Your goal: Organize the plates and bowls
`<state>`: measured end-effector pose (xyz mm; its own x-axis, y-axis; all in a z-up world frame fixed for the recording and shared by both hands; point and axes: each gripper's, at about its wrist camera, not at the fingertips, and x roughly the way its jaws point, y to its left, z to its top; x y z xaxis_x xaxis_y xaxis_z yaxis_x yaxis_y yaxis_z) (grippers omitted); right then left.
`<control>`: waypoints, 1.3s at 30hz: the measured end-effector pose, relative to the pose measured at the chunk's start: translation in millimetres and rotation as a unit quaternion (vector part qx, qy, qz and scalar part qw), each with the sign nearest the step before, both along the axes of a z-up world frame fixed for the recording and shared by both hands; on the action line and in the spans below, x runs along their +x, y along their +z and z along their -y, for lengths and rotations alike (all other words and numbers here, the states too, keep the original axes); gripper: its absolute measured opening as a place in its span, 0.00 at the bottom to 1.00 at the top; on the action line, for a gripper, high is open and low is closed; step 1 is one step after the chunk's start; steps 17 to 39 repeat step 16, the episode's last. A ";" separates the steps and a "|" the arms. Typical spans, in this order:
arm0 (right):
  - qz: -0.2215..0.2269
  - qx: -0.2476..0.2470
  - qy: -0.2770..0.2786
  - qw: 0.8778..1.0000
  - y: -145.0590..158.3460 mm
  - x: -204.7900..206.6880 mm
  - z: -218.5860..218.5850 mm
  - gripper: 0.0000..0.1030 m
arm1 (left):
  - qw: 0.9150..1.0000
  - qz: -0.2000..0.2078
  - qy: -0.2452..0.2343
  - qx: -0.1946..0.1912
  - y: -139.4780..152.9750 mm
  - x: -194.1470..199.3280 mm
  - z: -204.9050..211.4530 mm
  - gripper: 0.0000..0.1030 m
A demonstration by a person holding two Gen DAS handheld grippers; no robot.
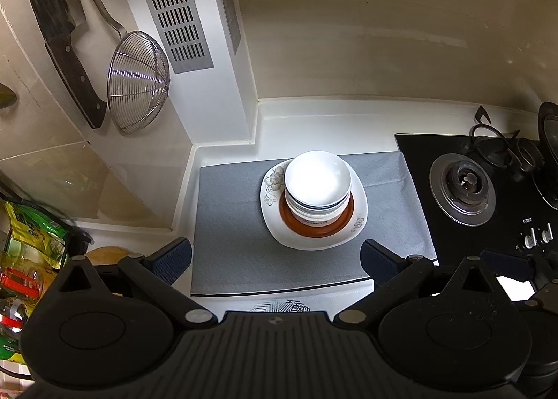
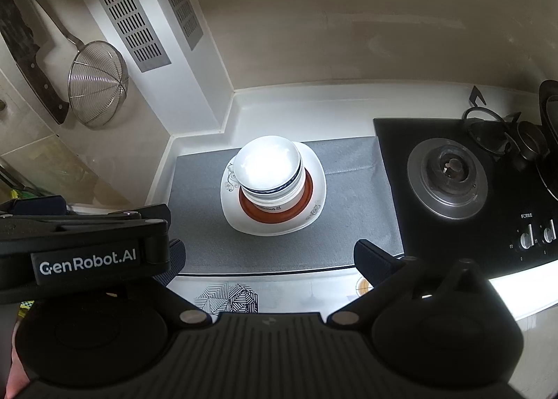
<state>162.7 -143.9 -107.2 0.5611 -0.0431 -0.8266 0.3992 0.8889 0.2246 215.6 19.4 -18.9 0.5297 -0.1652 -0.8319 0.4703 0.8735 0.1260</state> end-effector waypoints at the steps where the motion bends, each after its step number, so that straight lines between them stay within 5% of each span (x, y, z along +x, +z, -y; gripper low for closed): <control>1: -0.001 0.000 0.000 1.000 0.0 0.1 -0.2 1.00 | 1.000 -0.001 0.000 0.000 -0.2 0.6 -0.3 1.00; 39: -0.006 -0.005 0.013 1.000 -0.9 7.6 -7.4 1.00 | 1.000 -0.006 0.013 -0.004 -2.6 5.8 -8.7 1.00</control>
